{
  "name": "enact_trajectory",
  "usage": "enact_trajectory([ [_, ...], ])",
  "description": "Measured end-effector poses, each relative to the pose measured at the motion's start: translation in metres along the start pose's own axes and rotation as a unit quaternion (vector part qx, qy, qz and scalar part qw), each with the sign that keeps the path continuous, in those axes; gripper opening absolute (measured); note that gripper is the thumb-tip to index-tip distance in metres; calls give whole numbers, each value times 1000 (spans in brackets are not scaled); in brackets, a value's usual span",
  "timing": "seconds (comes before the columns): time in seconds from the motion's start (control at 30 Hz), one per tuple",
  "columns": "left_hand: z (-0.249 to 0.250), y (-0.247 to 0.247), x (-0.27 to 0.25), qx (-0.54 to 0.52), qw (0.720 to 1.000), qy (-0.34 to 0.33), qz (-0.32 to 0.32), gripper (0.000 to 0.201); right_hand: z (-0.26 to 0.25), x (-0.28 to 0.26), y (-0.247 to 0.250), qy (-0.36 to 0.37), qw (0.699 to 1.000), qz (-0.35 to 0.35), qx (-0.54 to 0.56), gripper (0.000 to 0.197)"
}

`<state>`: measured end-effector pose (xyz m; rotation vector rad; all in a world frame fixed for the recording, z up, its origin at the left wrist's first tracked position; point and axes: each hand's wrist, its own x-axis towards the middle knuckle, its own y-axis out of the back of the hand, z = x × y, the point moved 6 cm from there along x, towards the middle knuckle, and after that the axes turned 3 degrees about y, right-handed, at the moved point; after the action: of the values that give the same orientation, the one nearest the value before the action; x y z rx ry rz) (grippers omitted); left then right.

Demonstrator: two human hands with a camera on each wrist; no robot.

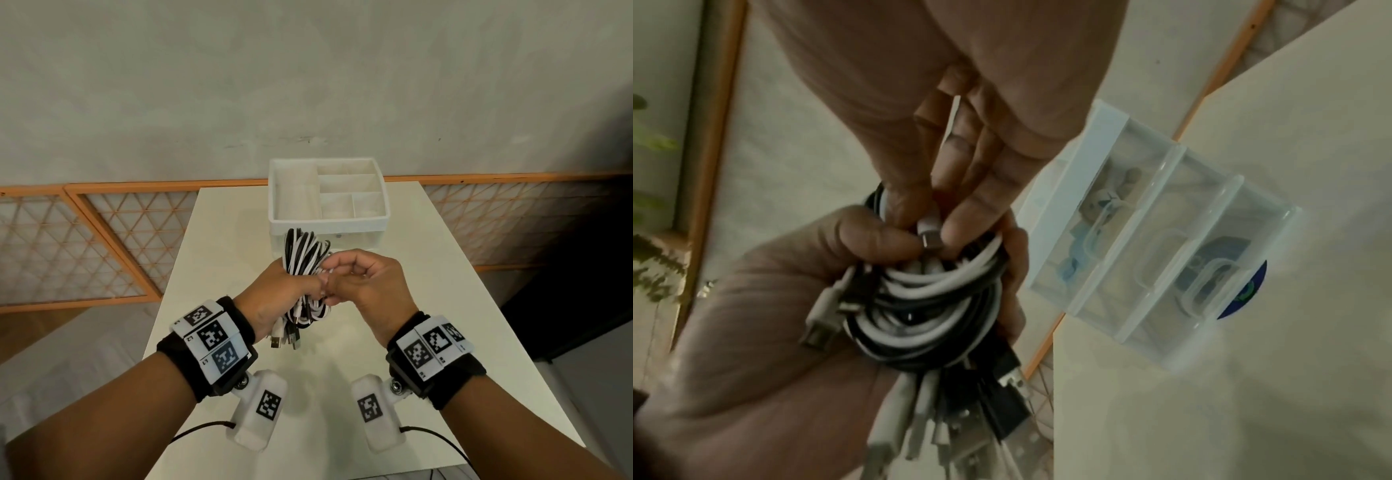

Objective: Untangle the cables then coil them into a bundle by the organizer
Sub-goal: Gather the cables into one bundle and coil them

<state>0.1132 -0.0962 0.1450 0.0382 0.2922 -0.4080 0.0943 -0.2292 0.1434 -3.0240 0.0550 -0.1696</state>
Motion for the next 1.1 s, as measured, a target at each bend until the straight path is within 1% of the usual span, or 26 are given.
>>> enact_trajectory([
  [0.07,2,-3,-1,20,999,-8,-28,30,2,-2,-3,15,1000,5,-19,15],
  [0.1,2,-3,-2,21,999,-11,-36,29,3,-3,-5,18,1000,-2,-23,13],
  [0.13,2,-1,-3,18,999,-14,-37,26,4,-3,-6,20,999,-17,-31,13],
  [0.2,3,3,-3,21,999,-14,-22,25,2,-4,-10,24,996,-54,-63,19],
  [0.27,4,5,-4,38,999,-14,-18,32,-4,-3,-12,30,992,-73,-101,21],
  [0.3,5,3,-5,47,999,-12,-25,33,-7,-2,-11,30,990,-74,-117,22],
  [0.4,5,0,-7,91,995,-12,-48,32,-10,4,-3,22,982,-54,-180,42],
  [0.47,3,1,-9,110,993,-9,-39,30,-10,5,-1,38,971,-52,-229,45],
  [0.53,-1,2,-10,104,994,-5,-40,33,-11,5,-3,48,967,-60,-242,42],
  [0.57,-3,1,-11,95,995,-3,-37,34,-11,5,-4,50,967,-62,-240,42],
  [0.63,-4,3,-11,77,997,-11,-18,29,-5,7,-1,44,972,-48,-225,48],
  [0.67,-4,5,-9,71,997,-17,-8,27,-1,9,3,28,977,-31,-209,52],
  [0.73,-5,8,-7,61,998,-21,5,31,9,10,8,-24,990,-9,-141,62],
  [0.77,-3,8,-7,55,998,-23,9,32,14,9,7,-54,993,-17,-101,68],
  [0.8,-3,7,-7,47,998,-28,13,30,17,6,2,-74,993,-42,-80,75],
  [0.87,0,0,-8,55,997,-54,10,24,17,-1,-16,-81,990,-96,-69,84],
  [0.9,1,-5,-8,66,996,-67,6,22,17,-2,-24,-74,991,-100,-53,84],
  [1.0,3,-16,-5,109,990,-91,6,18,17,0,-31,-56,997,-43,17,75],
  [1.07,3,-16,-4,135,988,-81,7,14,15,2,-29,-48,998,-28,14,69],
  [1.1,2,-17,-4,134,988,-73,-6,12,15,2,-26,-47,999,-24,-7,66],
])
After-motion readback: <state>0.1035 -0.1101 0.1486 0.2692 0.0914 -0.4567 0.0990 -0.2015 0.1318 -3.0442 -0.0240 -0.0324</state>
